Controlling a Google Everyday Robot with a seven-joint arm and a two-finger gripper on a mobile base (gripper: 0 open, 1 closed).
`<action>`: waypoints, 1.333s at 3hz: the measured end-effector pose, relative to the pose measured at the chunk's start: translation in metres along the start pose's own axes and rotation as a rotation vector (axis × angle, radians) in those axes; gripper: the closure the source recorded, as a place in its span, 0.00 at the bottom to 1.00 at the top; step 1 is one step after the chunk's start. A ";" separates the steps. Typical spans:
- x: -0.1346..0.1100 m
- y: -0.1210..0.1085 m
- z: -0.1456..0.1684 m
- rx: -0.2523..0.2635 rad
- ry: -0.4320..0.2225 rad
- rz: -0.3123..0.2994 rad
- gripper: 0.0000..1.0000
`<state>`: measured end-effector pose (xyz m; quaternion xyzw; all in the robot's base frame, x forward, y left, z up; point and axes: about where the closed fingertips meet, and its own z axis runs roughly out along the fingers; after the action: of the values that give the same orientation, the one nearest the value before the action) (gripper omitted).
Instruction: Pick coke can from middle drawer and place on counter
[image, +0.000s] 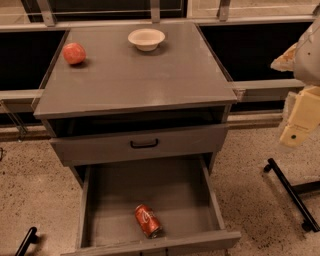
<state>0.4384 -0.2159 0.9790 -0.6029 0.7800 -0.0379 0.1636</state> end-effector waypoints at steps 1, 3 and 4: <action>0.000 0.000 0.000 0.000 0.000 0.000 0.00; -0.011 0.003 0.063 -0.105 -0.026 0.115 0.00; -0.022 0.039 0.144 -0.220 -0.012 0.270 0.00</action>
Offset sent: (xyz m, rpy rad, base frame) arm 0.0154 -0.0045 -0.0377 0.1325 0.1341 -0.0484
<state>0.4502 -0.1642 0.8381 -0.5072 0.8523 0.0736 0.1047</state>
